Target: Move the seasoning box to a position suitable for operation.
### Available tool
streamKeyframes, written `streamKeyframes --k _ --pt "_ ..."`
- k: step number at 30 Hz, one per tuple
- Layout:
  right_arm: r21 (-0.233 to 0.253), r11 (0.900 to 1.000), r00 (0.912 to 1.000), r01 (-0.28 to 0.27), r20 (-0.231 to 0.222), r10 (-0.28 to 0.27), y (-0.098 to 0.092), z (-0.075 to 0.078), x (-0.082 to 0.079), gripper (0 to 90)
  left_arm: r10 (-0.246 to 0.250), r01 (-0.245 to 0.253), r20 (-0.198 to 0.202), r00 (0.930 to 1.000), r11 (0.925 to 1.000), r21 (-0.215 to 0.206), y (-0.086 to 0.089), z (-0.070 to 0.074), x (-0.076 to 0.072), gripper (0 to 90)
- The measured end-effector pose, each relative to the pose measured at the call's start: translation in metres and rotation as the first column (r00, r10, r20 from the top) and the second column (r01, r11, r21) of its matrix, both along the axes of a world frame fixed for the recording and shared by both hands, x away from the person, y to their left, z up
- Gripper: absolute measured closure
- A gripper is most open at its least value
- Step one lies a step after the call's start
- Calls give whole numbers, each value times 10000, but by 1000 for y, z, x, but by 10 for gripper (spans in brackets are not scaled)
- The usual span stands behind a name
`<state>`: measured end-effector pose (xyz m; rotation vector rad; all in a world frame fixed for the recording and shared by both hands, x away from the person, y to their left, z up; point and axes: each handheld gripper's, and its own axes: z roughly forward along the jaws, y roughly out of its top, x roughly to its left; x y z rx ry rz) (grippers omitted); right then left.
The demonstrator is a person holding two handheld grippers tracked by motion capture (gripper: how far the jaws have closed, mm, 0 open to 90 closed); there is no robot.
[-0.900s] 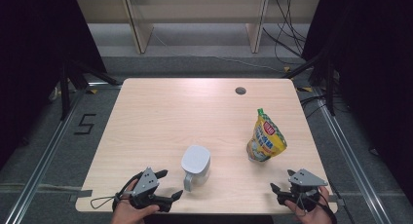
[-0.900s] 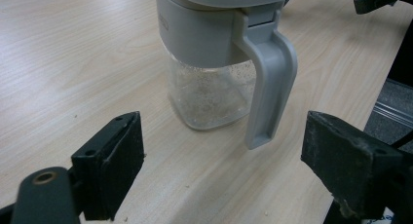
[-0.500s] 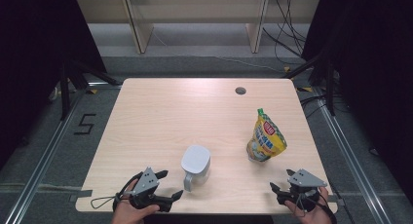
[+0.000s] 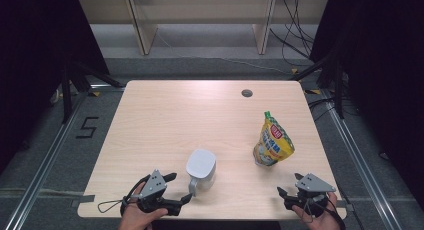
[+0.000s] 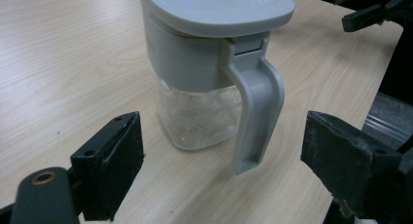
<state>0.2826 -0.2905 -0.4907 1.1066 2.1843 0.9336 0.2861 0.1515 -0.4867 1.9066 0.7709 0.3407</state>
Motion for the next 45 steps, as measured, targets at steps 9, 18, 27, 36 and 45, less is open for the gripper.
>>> streamKeyframes --k 9,18,27,36,45 --pt "-79 10000 9999 2 105 -1 0 -1 1 237 -161 134 444 9989 9981 609 -13 -1 4 258" --pt "-113 9998 9999 -162 5 163 1 -2 2 231 -838 735 777 9934 9891 1273 -27 -2 2 538" --pt "-220 9993 9995 -297 -132 294 2 -3 1 231 -1324 1245 609 9893 9850 1192 -23 -3 6 668" --pt "-328 9986 9991 -422 -53 420 2 -3 1 231 -1030 991 396 9939 9909 906 -7 -4 13 673" --pt "-399 9977 9985 -544 -16 544 2 -3 2 231 -354 295 477 9982 9924 1197 16 -3 26 677"
